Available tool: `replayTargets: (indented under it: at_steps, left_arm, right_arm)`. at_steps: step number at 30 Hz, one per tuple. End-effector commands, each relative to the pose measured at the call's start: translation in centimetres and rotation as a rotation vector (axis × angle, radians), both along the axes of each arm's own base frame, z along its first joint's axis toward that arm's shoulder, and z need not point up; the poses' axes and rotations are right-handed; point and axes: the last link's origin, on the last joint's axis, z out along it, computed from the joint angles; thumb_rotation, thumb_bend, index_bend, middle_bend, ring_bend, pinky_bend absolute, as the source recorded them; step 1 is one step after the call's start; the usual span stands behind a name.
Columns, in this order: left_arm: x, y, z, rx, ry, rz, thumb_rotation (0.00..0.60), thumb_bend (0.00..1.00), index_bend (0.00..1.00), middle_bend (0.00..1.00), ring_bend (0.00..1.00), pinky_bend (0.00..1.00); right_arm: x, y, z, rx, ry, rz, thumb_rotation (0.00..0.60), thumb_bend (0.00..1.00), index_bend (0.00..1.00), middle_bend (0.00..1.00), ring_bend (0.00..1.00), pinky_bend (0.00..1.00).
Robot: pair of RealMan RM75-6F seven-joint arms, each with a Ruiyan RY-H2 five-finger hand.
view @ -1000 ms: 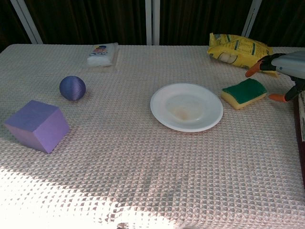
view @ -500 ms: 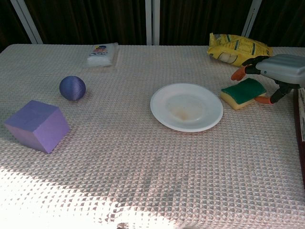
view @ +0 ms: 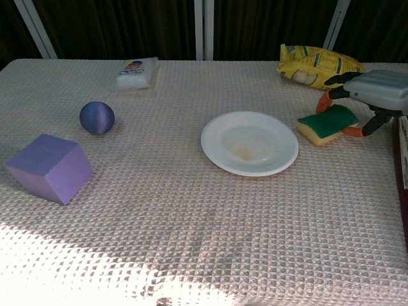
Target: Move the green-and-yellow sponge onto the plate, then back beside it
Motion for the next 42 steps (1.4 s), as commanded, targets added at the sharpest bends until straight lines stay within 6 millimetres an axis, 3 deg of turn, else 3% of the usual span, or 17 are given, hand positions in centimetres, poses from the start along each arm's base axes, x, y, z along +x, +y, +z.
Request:
replayTargets:
  at_steps: [1, 11, 19, 27, 36, 42]
  left_arm:
    - [-0.1, 0.0, 0.0, -0.001, 0.0, 0.002, 0.6, 0.16, 0.07, 0.03, 0.05, 0.1]
    - [-0.2, 0.1, -0.2, -0.012, -0.001, 0.009, 0.6, 0.16, 0.07, 0.03, 0.05, 0.1]
    - [0.1, 1.0, -0.3, -0.018, -0.004, -0.019, 0.6, 0.16, 0.07, 0.03, 0.05, 0.1]
    - [-1.0, 0.8, -0.3, -0.011, -0.022, 0.0, 0.6, 0.16, 0.07, 0.03, 0.05, 0.1]
    - [-2.0, 0.5, -0.2, 0.001, -0.04, 0.012, 0.6, 0.16, 0.07, 0.03, 0.05, 0.1]
    - [-2.4, 0.3, -0.3, -0.003, -0.046, 0.019, 0.6, 0.16, 0.07, 0.03, 0.05, 0.1]
  right_arm:
    - [0.1, 0.0, 0.5, -0.02, -0.004, 0.018, 0.6, 0.3, 0.37, 0.31, 0.0, 0.0]
    - [1.7, 0.9, 3.3, -0.091, 0.033, 0.172, 0.6, 0.35, 0.42, 0.34, 0.03, 0.0]
    - [6.1, 1.1, 0.3, -0.046, 0.122, 0.299, 0.6, 0.37, 0.43, 0.35, 0.03, 0.0]
    - [10.2, 1.0, -3.2, -0.04, 0.211, 0.403, 0.6, 0.38, 0.44, 0.35, 0.05, 0.0]
    - [12.9, 1.9, -6.0, -0.074, 0.233, 0.483, 0.6, 0.38, 0.45, 0.35, 0.05, 0.0]
    - [13.5, 2.4, -7.5, -0.106, 0.265, 0.544, 0.6, 0.38, 0.45, 0.35, 0.06, 0.0]
